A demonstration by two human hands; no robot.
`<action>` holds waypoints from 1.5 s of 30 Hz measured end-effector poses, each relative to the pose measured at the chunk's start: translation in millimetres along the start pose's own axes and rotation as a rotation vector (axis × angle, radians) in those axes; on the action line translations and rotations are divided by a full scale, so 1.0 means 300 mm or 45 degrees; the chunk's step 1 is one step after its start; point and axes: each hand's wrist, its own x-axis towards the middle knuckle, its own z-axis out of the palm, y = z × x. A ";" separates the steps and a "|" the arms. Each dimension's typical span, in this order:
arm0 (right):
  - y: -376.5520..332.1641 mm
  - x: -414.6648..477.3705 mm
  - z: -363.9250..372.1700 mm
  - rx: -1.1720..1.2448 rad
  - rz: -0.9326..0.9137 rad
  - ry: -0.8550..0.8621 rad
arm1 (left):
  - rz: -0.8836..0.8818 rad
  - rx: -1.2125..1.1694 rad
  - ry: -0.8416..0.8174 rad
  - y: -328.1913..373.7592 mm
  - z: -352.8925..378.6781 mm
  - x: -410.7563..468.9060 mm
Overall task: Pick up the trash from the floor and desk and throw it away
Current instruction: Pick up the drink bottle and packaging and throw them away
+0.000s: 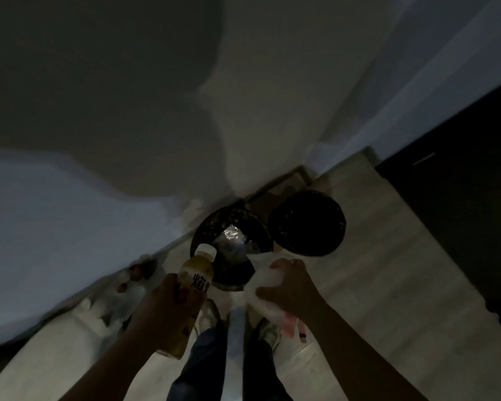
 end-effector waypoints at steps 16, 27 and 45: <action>0.121 0.728 0.409 0.207 -0.158 -0.111 | -0.074 0.045 -0.087 -0.321 0.299 0.499; 0.231 0.620 0.297 -0.429 -0.149 -0.054 | 0.034 0.064 -0.108 -0.169 0.320 0.479; 0.690 0.362 -0.112 -0.255 0.141 0.106 | 0.186 0.253 -0.493 0.446 0.753 0.635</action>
